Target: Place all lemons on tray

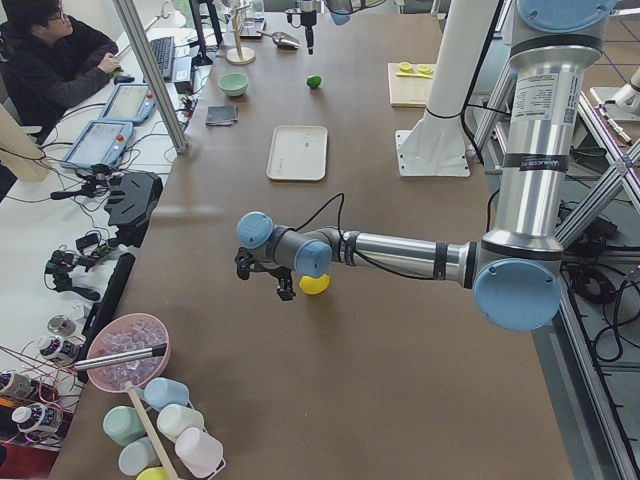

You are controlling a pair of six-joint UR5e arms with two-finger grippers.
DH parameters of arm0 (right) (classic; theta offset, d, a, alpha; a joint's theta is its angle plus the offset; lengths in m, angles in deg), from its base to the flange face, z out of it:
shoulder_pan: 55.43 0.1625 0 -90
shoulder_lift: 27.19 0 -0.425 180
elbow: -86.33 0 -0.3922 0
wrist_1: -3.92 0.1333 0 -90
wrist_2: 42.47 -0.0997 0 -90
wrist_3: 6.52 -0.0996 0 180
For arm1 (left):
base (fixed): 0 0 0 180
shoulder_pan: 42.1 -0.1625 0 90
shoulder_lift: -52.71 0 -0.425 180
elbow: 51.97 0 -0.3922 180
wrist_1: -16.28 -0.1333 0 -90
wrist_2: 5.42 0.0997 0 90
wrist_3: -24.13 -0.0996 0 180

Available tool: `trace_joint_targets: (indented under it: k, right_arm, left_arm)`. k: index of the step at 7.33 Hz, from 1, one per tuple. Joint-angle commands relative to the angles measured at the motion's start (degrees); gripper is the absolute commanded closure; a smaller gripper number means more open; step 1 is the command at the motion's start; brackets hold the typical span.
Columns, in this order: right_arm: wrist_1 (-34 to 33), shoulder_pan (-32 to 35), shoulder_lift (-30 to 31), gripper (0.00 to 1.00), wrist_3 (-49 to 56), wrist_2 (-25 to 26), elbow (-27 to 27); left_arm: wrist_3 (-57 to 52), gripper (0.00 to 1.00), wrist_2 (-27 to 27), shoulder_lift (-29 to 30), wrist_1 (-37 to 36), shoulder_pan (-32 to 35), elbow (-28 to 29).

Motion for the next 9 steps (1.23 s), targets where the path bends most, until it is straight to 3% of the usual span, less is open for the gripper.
trace_joint_targets:
  k: [1,9]
  right_arm:
    - [0.09,-0.02,-0.02,0.0,-0.06,0.03,0.07]
    - [0.09,-0.02,0.15,0.0,-0.06,0.12,0.07]
  left_arm:
    - [3.53,0.02,-2.88,0.33,0.36,-1.84,2.09]
    - [8.12,0.02,-5.01,0.95,0.45,-5.7,4.2]
